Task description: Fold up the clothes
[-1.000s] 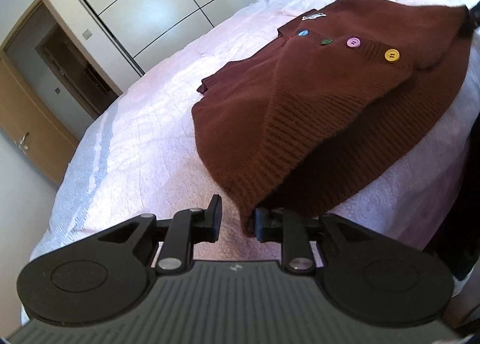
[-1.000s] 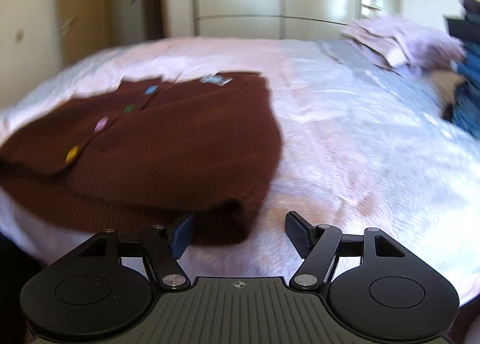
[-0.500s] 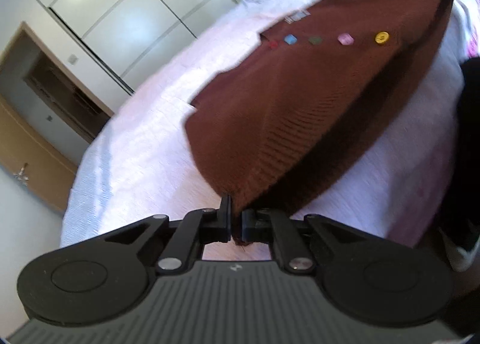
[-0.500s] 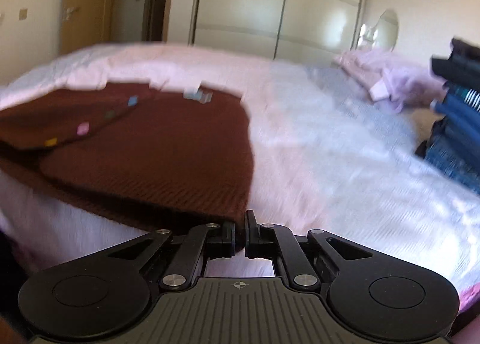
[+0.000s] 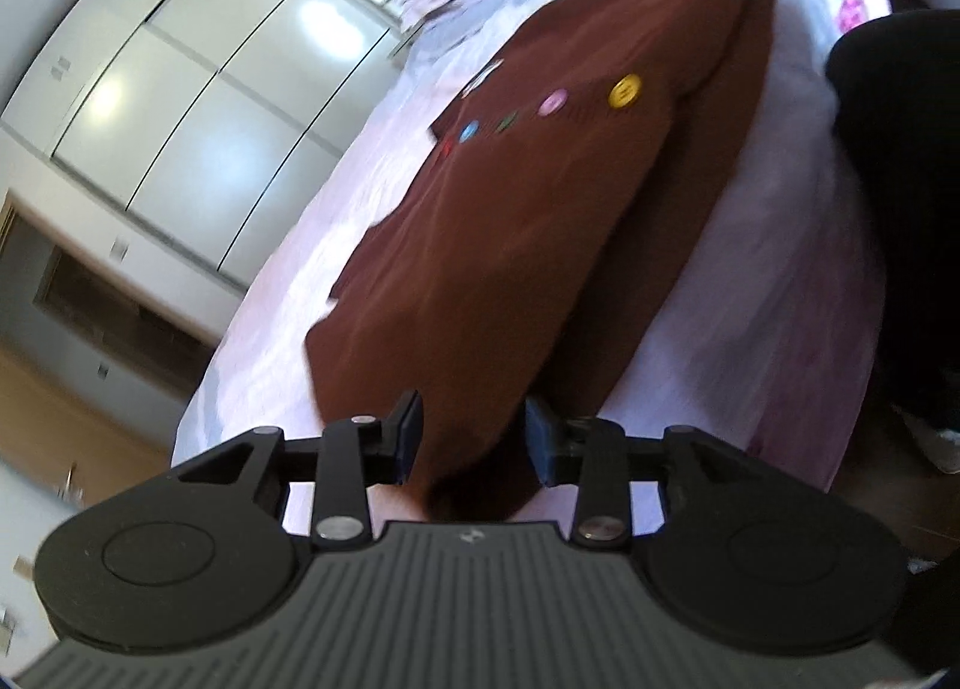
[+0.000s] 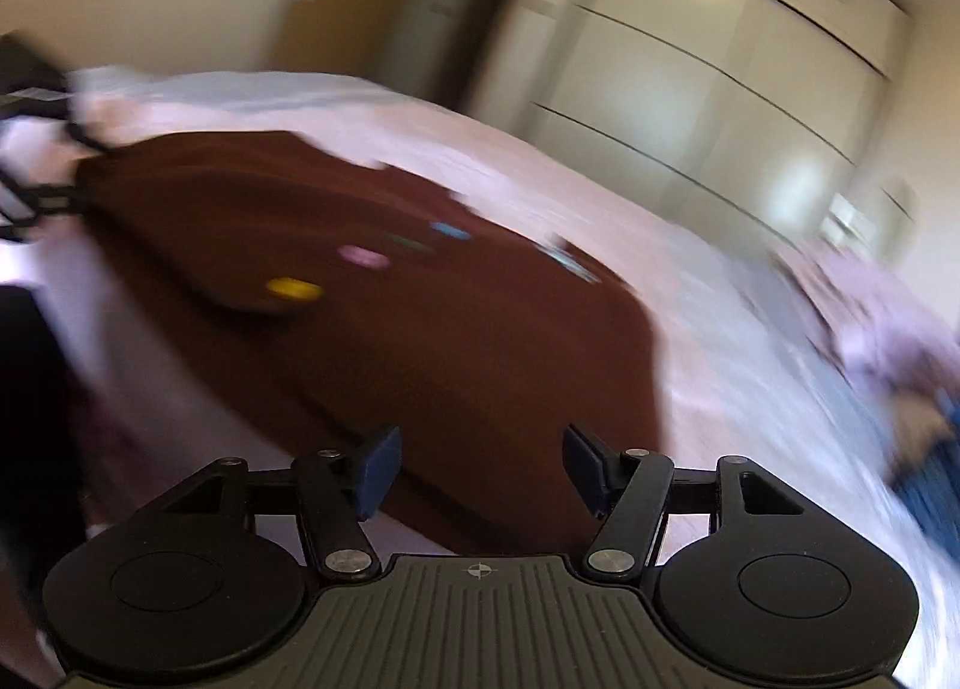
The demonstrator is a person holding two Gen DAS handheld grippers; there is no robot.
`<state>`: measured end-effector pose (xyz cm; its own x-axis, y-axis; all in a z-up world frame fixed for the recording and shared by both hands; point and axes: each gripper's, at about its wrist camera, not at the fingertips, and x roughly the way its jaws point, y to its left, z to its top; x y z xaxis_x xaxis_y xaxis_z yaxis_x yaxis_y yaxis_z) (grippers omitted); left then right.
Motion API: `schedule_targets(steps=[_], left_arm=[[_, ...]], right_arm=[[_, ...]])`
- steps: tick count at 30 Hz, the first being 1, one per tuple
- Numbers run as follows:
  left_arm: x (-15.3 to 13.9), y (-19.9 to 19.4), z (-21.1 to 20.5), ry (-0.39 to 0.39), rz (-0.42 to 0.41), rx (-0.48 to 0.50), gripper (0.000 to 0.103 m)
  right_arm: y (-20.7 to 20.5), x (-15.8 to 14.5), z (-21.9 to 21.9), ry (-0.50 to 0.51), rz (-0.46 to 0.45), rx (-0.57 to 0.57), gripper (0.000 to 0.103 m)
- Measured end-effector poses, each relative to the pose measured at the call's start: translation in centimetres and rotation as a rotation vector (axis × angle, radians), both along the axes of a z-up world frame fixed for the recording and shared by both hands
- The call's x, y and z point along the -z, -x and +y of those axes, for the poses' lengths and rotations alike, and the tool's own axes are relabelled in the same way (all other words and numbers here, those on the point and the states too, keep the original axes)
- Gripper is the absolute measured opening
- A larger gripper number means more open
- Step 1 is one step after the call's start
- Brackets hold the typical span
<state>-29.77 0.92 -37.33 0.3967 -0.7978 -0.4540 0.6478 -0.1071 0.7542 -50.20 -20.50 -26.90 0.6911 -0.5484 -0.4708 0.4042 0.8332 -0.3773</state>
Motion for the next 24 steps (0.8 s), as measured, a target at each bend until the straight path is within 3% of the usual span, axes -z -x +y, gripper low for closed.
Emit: schedule_targets(steps=[6,7,9,10,12,13,20,24], left_arm=[[1.3,0.6,-2.3,-0.006,-0.078,0.071,0.033],[1.4,0.4,-2.4,-0.007,-0.09,0.07,0.029],[1.4,-0.1,-2.7,-0.002,-0.1,0.056,0.004],[0.9,-0.5,-2.7,0.011,-0.079,0.038,0.003],[-0.2,-1.1,-2.3,0.041,-0.042,0.02,0.002],[-0.5,-1.2,-1.9,0.046,-0.039,0.019,0.002],[0.0,-0.7,0.4,0.001,-0.026,0.032,0.002],[1.6,-0.8,-0.2,-0.047,-0.028,0.011,0.002]], right_arm=[[-5.0,2.2,2.0,0.087,0.158,-0.174,0.062],[-5.5,2.5,2.1,0.101,0.177,-0.191,0.062],[-5.8,2.6,2.0,0.118,0.188,-0.202,0.057],[-5.8,2.2,1.9,0.113,0.18,-0.197,0.033],[-5.7,1.5,1.6,0.105,0.165,-0.188,0.008],[-5.7,1.1,1.4,0.1,0.158,-0.183,0.003],[-3.9,-0.1,3.3,0.101,0.171,-0.227,0.001],[-4.2,1.9,2.7,0.099,0.233,-0.213,0.001]])
